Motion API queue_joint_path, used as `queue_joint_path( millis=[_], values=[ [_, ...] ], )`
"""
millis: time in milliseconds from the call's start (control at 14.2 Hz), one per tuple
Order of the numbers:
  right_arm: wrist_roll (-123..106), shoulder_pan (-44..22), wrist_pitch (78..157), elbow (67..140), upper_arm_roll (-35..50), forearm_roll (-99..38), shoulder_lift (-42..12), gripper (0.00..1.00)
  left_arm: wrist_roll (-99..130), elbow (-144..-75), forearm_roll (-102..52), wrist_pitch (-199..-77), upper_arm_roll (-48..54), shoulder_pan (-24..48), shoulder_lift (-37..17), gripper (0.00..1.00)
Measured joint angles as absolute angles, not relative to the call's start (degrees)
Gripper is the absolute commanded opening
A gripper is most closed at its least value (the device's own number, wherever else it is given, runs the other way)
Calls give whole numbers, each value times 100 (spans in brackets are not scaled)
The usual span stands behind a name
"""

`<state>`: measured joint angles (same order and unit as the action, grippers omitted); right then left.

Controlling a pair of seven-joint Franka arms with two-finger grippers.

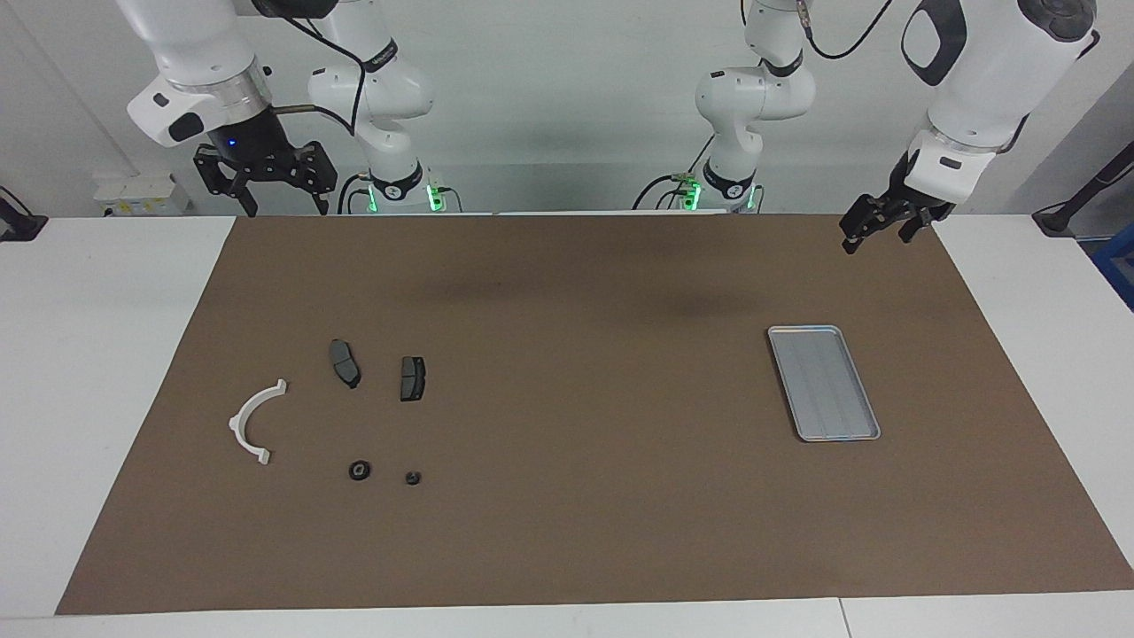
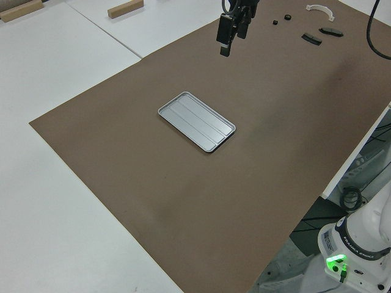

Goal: Pick bearing gear from pile to tray

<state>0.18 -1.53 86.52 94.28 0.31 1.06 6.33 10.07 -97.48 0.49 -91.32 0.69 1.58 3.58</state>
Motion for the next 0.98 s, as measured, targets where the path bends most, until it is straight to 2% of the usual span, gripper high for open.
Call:
queue_joint_path(
  millis=[211, 422, 985],
  values=[
    [157, -302, 9122, 9716, 34, 103, 596, 100, 1007, -9748, 49, -9132, 69, 158, 358, 100],
    [427, -516, 9577, 9926, 35, 103, 260, 100, 1007, -9748, 49, -9132, 69, 158, 358, 100],
    [870, -809, 11542, 9851, 31, 105, -1663, 100, 1007, -9748, 49, -9132, 69, 158, 358, 100]
  ],
)
